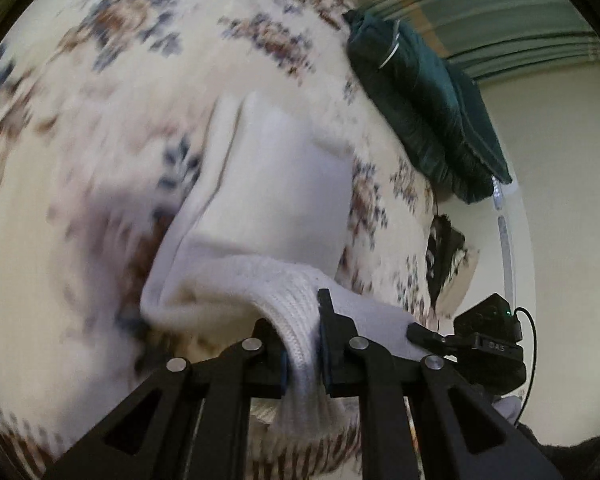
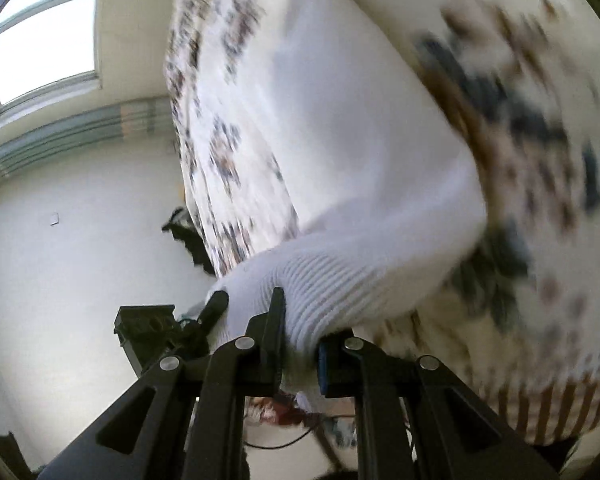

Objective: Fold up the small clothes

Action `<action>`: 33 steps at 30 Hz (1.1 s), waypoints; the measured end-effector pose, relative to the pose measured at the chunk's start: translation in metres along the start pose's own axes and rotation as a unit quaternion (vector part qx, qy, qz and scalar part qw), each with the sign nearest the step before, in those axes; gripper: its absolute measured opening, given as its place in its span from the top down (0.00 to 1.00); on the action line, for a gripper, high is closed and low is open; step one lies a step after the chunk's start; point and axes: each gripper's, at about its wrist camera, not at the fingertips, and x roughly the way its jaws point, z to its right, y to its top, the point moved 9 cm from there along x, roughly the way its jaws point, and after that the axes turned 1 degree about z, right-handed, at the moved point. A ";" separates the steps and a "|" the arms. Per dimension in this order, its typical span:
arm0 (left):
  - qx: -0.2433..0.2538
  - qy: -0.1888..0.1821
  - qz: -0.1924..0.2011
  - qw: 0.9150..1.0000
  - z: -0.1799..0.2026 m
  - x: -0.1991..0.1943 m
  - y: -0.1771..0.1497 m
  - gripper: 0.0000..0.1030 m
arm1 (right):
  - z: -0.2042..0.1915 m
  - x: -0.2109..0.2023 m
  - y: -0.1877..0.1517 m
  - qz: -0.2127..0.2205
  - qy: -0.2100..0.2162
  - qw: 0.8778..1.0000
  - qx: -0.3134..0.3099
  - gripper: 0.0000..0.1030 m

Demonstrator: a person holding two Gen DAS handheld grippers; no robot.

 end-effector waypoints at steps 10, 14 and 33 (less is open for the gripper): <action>0.008 0.005 0.019 1.000 0.022 0.080 0.125 0.90 | -0.030 0.000 0.187 0.069 -0.018 0.997 -0.020 0.88; -0.038 0.007 0.004 0.999 0.009 0.115 0.167 0.73 | -0.024 0.011 0.245 0.059 -0.017 0.998 0.000 0.83; 0.143 0.155 -0.074 0.975 -0.018 0.204 0.184 0.97 | -0.003 0.047 0.318 0.023 -0.218 0.961 -0.167 0.63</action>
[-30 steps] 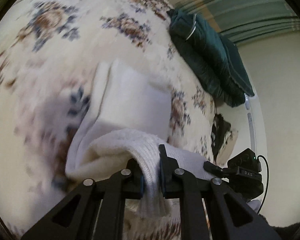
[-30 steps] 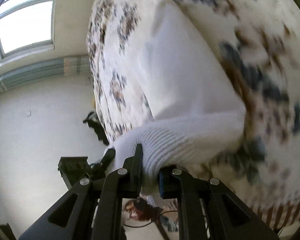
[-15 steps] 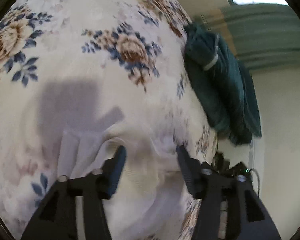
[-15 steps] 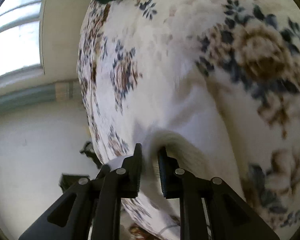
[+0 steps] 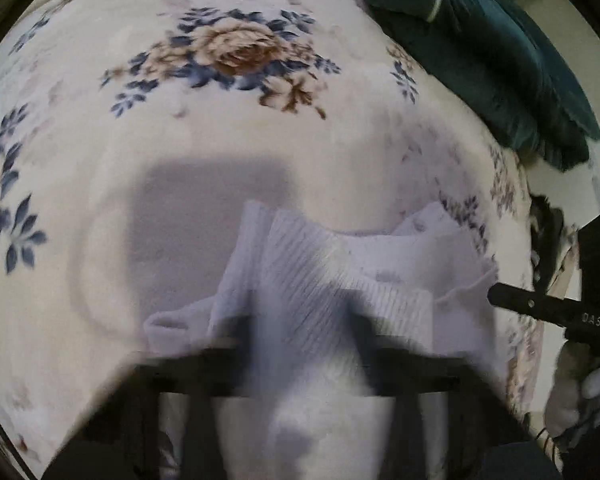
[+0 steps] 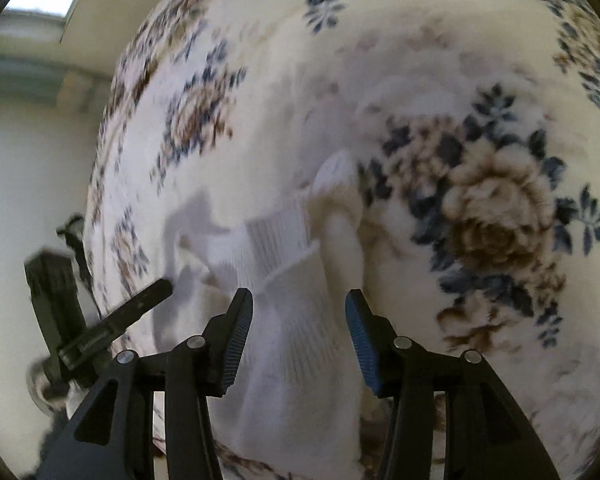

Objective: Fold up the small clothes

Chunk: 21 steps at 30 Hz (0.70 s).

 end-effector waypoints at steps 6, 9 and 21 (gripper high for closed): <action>-0.068 -0.015 0.079 0.994 -0.033 -0.046 0.008 0.97 | -0.009 -0.013 0.011 0.049 -0.033 0.998 -0.028 0.95; -0.107 -0.011 0.073 0.992 -0.063 -0.044 0.006 0.97 | -0.014 -0.029 0.025 0.074 -0.033 0.996 -0.029 0.96; -0.176 -0.059 0.034 0.982 -0.089 -0.034 -0.010 0.65 | 0.002 0.023 0.045 -0.009 -0.039 0.999 0.010 0.93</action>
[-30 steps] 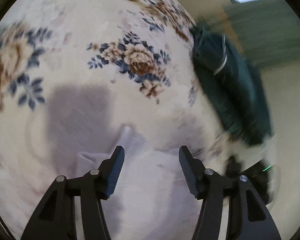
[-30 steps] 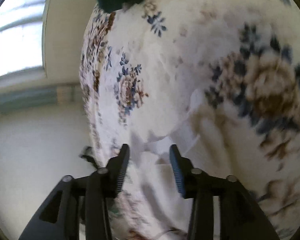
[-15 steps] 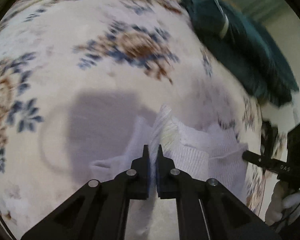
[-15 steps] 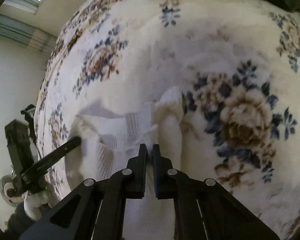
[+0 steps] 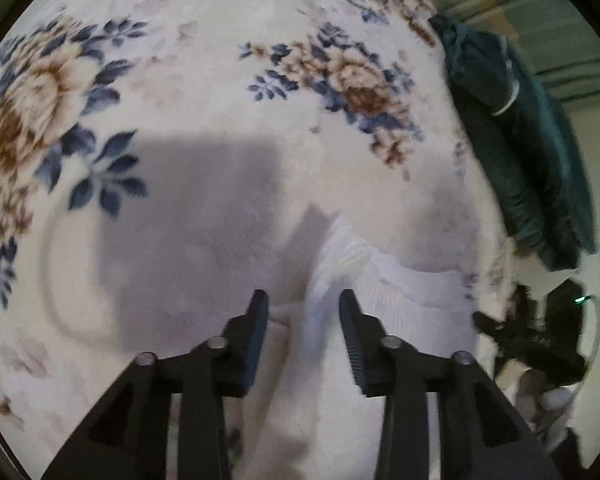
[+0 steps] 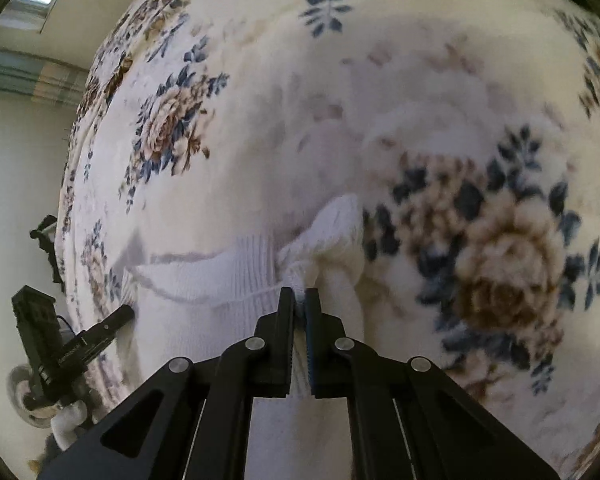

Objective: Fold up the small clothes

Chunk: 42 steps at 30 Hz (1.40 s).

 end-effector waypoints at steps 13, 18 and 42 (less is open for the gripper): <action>0.083 0.088 0.006 0.993 -0.001 -0.006 -0.064 0.90 | 0.008 0.000 -0.059 -0.008 0.054 0.998 0.037 0.94; 0.109 0.114 0.005 0.987 -0.001 -0.005 -0.069 0.90 | 0.002 -0.011 -0.050 0.021 0.014 1.000 0.011 0.94; -0.035 0.040 0.043 0.998 -0.033 -0.056 -0.083 0.38 | 0.003 -0.011 -0.055 -0.022 0.011 1.000 -0.014 0.85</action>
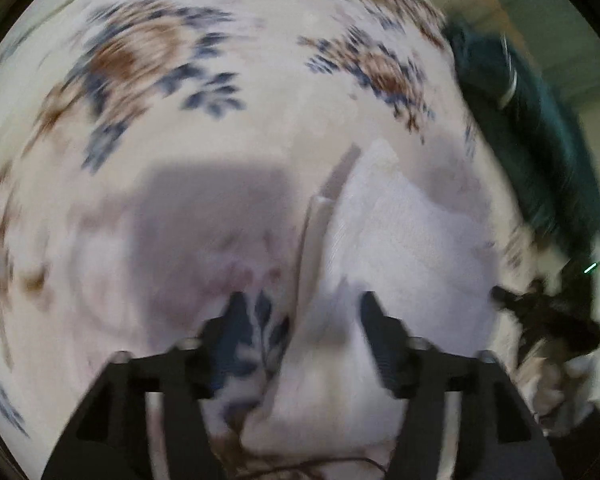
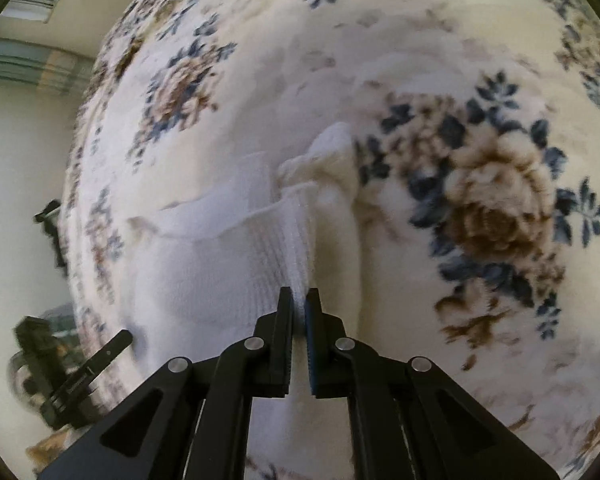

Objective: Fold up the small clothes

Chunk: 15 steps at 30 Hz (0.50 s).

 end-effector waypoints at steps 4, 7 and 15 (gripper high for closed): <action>-0.126 -0.083 0.005 0.989 -0.033 -0.019 -0.043 0.34 | 0.013 -0.014 0.005 -0.004 0.028 1.000 0.008 0.36; -0.199 -0.138 0.014 0.970 -0.048 -0.019 -0.086 0.34 | 0.020 -0.010 0.007 -0.028 0.060 0.998 0.013 0.24; -0.240 -0.231 0.007 0.943 -0.017 0.045 -0.115 0.33 | 0.012 0.063 -0.001 -0.136 0.158 0.978 0.009 0.13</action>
